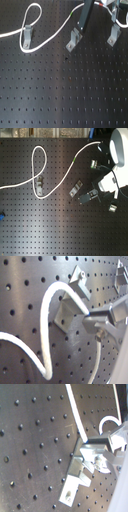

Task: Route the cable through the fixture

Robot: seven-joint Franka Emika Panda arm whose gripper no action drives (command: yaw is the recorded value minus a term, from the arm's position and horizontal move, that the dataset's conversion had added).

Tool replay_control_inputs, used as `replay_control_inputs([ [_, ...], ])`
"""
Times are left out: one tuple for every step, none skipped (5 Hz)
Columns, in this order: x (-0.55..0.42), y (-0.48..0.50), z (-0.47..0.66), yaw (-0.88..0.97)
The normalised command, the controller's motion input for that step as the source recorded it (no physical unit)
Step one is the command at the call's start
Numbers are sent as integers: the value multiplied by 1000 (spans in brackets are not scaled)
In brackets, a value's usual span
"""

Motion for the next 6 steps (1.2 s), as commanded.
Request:
replay_control_inputs([
  [-56, 326, -234, 51],
  [-61, 186, -173, 71],
  [48, 24, -109, 0],
  [22, -42, 108, 0],
  [49, -91, 237, -146],
  [11, -17, 345, 0],
])
